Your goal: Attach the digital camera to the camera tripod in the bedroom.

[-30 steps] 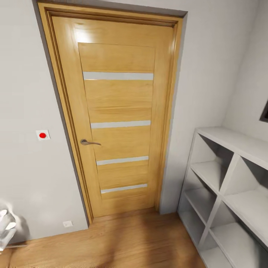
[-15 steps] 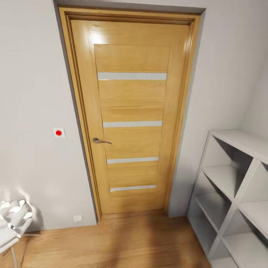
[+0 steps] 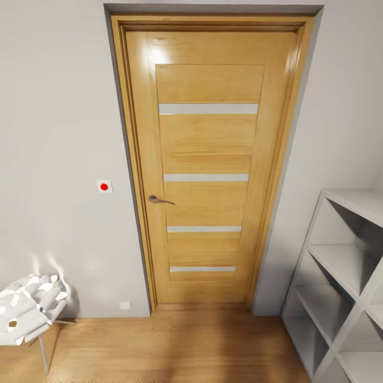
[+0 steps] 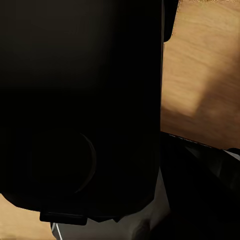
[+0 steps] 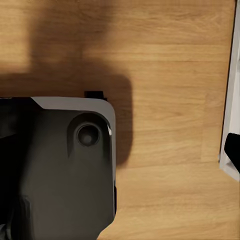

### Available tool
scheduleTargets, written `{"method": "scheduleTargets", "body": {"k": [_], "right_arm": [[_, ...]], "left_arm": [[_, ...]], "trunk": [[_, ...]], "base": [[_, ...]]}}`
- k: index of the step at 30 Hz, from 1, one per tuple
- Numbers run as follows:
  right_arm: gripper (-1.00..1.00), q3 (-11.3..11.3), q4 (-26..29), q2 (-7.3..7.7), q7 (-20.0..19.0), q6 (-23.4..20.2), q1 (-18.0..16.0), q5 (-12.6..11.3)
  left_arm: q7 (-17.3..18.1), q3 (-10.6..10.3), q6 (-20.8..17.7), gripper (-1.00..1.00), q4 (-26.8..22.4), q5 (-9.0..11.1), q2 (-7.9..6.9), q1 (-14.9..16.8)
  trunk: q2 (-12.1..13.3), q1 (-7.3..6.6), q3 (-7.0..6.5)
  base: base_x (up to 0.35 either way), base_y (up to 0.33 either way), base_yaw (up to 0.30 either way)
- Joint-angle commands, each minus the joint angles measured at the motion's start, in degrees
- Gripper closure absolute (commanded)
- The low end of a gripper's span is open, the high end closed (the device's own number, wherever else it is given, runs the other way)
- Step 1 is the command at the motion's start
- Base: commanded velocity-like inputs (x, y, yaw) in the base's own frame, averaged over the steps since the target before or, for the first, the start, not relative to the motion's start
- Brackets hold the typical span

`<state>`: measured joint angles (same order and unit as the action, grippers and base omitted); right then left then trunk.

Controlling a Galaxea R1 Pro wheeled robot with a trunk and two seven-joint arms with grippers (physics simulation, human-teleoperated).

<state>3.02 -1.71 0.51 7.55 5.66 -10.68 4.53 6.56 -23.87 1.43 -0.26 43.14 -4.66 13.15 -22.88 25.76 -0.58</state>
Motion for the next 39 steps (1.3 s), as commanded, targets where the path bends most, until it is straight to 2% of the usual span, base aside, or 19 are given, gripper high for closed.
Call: {"method": "scheduleTargets", "body": {"k": [1,39], "right_arm": [[-1.0,0.32,-0.17,0.01,0.18,0.32,-0.05,0.48],[-1.0,0.32,-0.17,0.01,0.27,0.32,-0.05,0.48]], "left_arm": [[0.3,-0.48,0.15,1.0,0.09,0.46,0.0,0.03],[0.3,-0.48,0.13,1.0,0.09,0.5,0.0,0.03]], "trunk": [[-0.04,0.02,0.02],[-0.04,0.02,0.02]], "base": [[0.0,0.0,0.198],[0.0,0.0,0.198]]}}
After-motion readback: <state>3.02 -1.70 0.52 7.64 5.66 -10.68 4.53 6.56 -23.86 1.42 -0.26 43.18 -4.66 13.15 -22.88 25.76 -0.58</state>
